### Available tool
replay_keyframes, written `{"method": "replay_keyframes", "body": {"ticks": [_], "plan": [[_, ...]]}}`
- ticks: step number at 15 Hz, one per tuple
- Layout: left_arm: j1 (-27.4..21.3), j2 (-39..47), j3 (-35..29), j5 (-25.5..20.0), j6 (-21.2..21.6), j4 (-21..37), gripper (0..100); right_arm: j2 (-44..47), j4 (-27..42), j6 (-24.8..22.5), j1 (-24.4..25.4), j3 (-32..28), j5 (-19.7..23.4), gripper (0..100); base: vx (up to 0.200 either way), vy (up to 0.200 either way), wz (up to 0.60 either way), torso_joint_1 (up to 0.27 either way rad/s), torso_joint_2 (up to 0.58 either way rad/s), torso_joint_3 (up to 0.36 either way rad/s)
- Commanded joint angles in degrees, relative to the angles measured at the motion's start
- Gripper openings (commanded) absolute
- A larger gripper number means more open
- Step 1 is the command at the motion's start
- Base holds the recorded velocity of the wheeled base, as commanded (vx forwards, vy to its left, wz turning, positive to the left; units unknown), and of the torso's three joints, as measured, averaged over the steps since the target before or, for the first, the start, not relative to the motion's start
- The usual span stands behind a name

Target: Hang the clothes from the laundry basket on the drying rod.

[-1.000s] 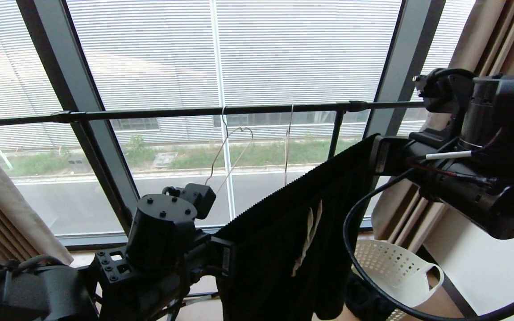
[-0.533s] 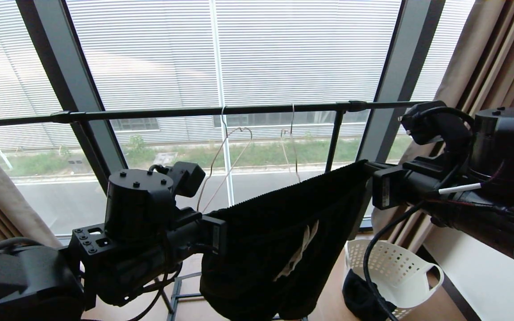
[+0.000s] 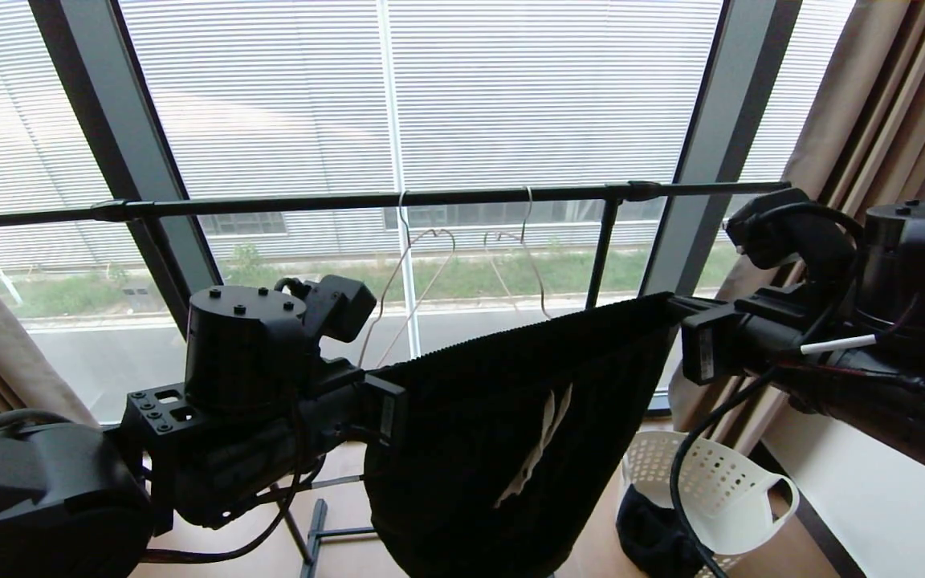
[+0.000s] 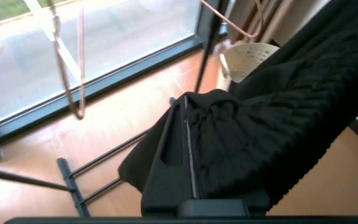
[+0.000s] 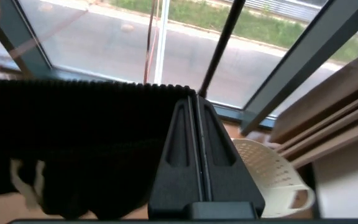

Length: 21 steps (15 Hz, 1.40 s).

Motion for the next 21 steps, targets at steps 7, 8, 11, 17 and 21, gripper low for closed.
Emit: {"method": "replay_keyframes", "body": {"ticks": [7, 8, 11, 17, 21], "plan": [[0.38, 1.10, -20.77, -2.21, 1.15, 20.23, 0, -7.77, 0.45, -9.36, 4.43, 8.88, 2.06, 0, 0.000, 0.000, 0.00, 0.000, 0.00, 0.000], [0.74, 1.98, -22.88, -2.21, 2.03, 21.20, 0, -8.12, 0.45, -10.15, 6.28, 9.94, 2.06, 0, 0.000, 0.000, 0.00, 0.000, 0.00, 0.000], [0.65, 4.53, -28.68, -2.21, 3.08, 23.75, 0, -7.95, 0.53, -11.03, 13.05, 11.87, 2.14, 0, 0.000, 0.000, 0.00, 0.000, 0.00, 0.000], [0.12, 9.28, -41.60, -2.30, 3.08, 30.25, 0, -6.72, 0.53, -10.94, 24.39, 14.51, 2.23, 0, 0.000, 0.000, 0.00, 0.000, 0.00, 0.000], [0.12, 10.86, -46.53, -4.32, 3.00, 32.63, 0, -6.10, 0.27, -9.98, 28.96, 14.68, 2.32, 0, 0.000, 0.000, 0.00, 0.000, 0.00, 0.000]]}}
